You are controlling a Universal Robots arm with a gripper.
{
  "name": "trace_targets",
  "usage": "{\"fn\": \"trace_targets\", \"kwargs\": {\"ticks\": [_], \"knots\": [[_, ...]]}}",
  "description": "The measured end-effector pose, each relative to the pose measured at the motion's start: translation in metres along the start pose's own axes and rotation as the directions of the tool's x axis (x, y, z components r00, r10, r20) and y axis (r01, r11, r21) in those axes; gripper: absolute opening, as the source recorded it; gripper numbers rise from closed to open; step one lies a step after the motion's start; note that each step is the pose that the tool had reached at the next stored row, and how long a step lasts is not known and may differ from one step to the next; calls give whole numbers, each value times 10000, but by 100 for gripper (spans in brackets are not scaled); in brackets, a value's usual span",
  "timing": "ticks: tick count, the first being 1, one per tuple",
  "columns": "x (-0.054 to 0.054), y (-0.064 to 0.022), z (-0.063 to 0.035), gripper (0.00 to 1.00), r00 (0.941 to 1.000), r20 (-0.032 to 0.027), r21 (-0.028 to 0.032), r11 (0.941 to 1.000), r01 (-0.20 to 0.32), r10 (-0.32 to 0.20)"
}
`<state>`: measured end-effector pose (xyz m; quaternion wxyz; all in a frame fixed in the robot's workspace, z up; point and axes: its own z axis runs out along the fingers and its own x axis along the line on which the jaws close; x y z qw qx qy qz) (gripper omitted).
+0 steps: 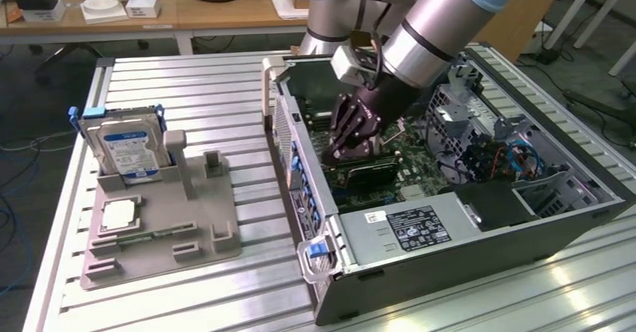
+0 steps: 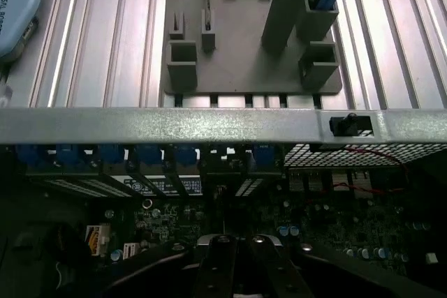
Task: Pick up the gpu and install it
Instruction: 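Press down on the gpu until it lock into place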
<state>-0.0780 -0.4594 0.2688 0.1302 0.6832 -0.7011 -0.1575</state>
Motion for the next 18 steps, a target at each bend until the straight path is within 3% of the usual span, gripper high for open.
{"fn": "trace_targets", "kwargs": {"ticks": [2,5,6,13,18], "knots": [[-2,0,1,10,10000,5,334,9994,13,-13],[-5,1,12,10,10000,11,718,9974,31,-32],[-5,-5,23,10,10000,11,758,9971,39,-40],[-7,-60,67,10,10000,1,847,9964,54,-54],[-7,-61,68,10,10000,-1,851,9964,55,-55]]}}
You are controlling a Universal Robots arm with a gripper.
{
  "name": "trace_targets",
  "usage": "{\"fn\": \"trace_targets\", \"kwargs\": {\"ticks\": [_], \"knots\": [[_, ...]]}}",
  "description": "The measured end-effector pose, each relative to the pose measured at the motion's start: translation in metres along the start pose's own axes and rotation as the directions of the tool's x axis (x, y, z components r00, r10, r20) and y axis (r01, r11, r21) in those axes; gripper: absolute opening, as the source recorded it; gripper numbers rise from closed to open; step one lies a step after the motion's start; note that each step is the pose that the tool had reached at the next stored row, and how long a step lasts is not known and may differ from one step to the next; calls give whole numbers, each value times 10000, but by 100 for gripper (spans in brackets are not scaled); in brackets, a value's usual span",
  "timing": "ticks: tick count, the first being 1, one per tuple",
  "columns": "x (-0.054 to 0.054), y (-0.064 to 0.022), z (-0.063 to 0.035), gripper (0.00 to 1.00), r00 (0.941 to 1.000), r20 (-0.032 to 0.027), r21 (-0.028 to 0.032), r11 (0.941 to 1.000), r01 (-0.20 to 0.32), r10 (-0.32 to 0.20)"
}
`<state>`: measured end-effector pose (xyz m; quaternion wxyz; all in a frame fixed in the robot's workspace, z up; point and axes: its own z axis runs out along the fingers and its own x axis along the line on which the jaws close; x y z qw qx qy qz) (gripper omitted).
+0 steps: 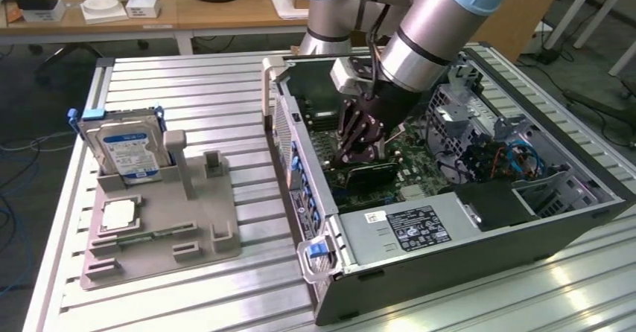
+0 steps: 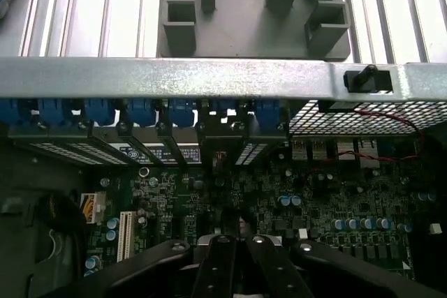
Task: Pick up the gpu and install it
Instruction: 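Press down on the gpu until it lock into place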
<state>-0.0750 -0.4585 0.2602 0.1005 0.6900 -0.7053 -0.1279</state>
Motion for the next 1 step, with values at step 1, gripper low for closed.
{"fn": "trace_targets", "kwargs": {"ticks": [1], "knots": [[0,0,0,10,10000,-1,1,10000,-1,1]]}}
